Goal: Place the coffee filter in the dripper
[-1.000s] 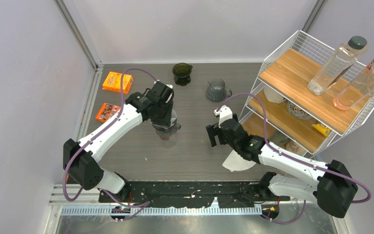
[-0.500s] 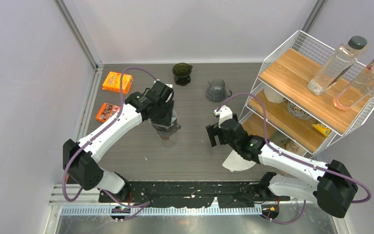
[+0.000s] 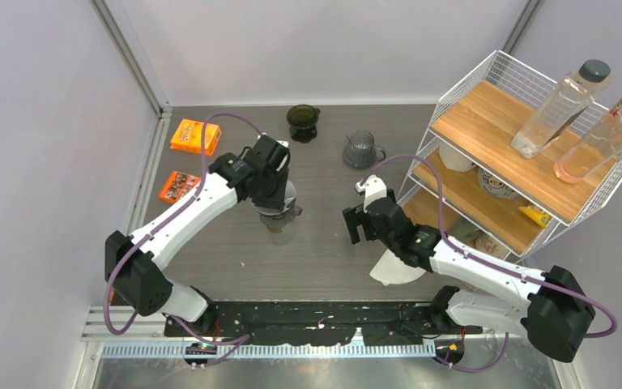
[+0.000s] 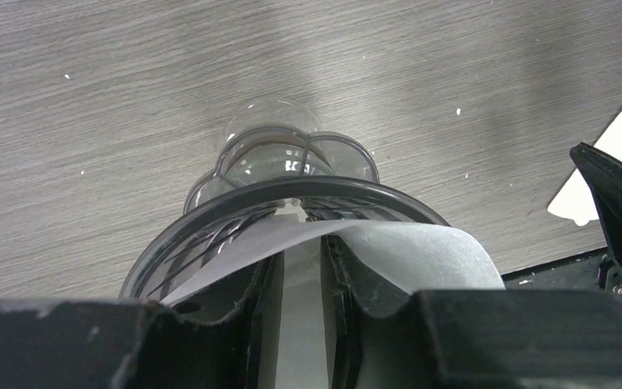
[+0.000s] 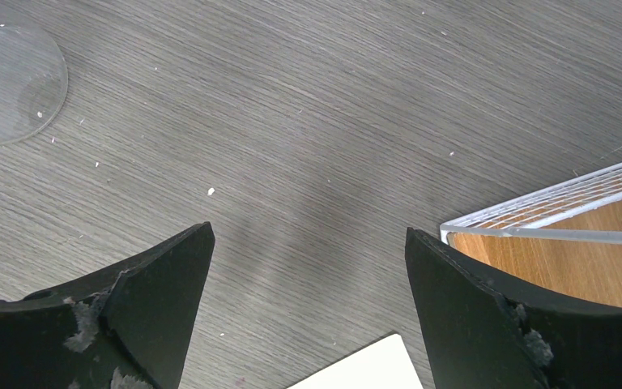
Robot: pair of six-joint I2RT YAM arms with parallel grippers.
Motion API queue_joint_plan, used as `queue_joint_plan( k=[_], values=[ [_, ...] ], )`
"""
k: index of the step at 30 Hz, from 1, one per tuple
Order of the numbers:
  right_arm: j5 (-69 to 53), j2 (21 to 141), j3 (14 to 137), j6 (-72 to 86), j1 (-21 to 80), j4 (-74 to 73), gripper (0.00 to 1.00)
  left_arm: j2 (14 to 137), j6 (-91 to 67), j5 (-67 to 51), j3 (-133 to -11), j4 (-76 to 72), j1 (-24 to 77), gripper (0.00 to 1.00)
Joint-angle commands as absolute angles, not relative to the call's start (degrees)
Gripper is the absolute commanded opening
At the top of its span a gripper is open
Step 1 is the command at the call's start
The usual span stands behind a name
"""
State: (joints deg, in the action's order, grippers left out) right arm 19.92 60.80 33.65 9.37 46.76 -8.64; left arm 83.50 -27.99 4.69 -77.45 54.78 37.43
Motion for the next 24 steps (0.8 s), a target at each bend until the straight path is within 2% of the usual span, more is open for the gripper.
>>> queue_joint_plan(
  k=[1, 13, 24],
  values=[
    [21.12, 61.08, 36.06, 9.41, 46.76, -6.99, 0.96, 81.58, -27.75, 5.32, -80.07, 55.77, 38.22, 0.29],
    [21.42, 61.4, 36.2, 9.63, 46.78, -7.06, 0.95, 77.85, -27.28, 9.38, -81.29, 55.91, 39.11, 0.3],
    [21.62, 61.14, 36.12, 9.75, 46.76, -7.03, 0.95, 73.92, -26.17, 10.31, -83.33, 55.12, 39.2, 0.37]
  ],
)
